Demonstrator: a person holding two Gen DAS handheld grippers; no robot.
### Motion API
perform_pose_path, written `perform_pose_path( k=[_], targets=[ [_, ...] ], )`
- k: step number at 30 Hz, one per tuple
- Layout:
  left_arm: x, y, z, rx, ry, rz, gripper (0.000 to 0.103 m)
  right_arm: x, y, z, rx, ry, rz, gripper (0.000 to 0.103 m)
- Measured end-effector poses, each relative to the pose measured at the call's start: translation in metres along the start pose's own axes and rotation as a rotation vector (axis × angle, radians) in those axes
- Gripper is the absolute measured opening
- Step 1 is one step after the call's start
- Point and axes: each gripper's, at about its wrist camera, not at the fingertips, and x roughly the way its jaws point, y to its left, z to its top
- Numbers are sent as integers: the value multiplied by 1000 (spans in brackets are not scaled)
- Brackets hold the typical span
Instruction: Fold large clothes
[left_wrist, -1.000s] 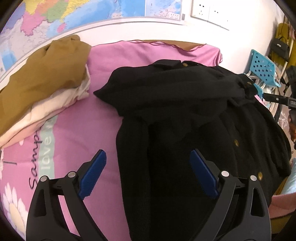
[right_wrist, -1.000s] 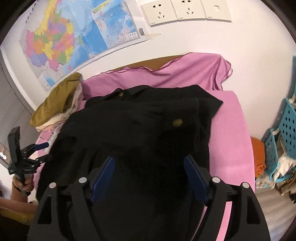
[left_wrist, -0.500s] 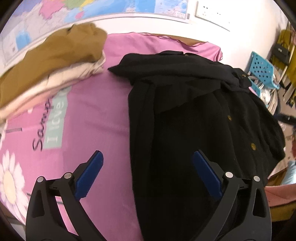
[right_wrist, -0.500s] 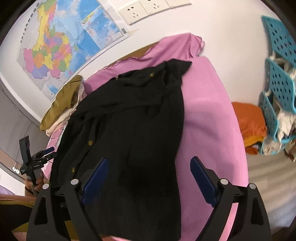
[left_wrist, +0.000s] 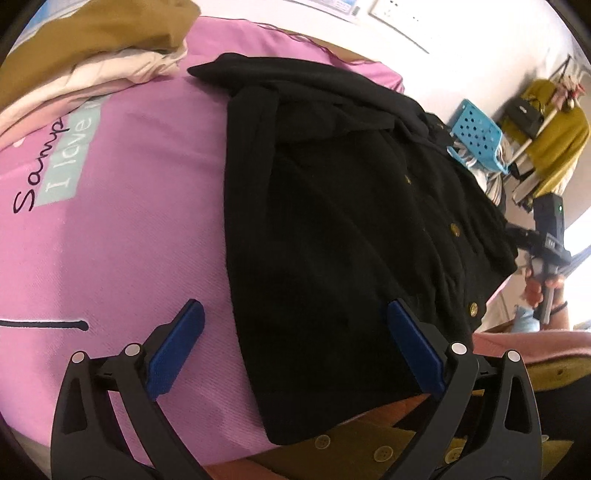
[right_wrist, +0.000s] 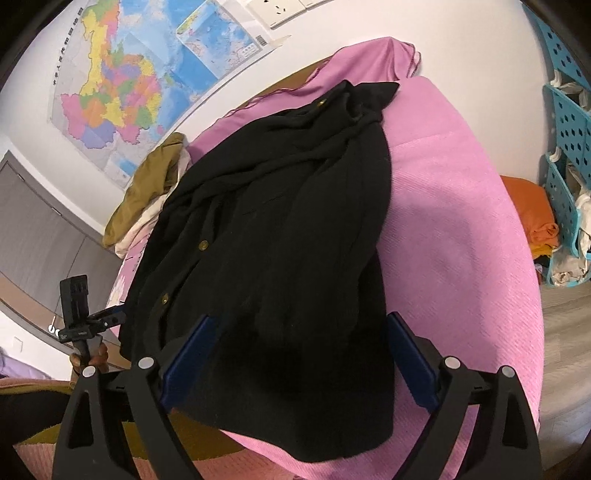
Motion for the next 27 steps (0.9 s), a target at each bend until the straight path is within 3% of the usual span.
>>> perform_pose_path(
  k=[3,7,11,13,16,20,22,23,24,25,27],
  targets=[
    [-1,3,0,-22,7,-98,97,-8,-13,1,58,-37,12,90],
    [1,-8,-3,19,34,-122,97,-7,-12,-1,28,-40,30,91],
    [8,-27,-10,59,82,-285,97,0,-2,-3,7,-15,144,90],
    [11,-31,-10,63,80,-277,98,3,2,-2,-3,-10,213,88],
    [13,-28,-7,33,67,-287,97,9,0,0,5,6,156,84],
    [17,-27,1,-3,50,-287,98,14,3,2,-3,9,213,86],
    [20,-28,5,-24,34,-277,97,18,4,3,7,6,257,80],
    [16,-26,4,-29,30,-272,96,21,3,3,16,11,271,70],
    [14,-26,5,-29,26,-253,90,24,3,4,26,18,277,60],
    [14,-28,5,-24,25,-228,73,28,3,4,38,24,281,58],
    [14,-26,5,-39,39,-211,55,31,6,5,24,21,277,59]
  ],
)
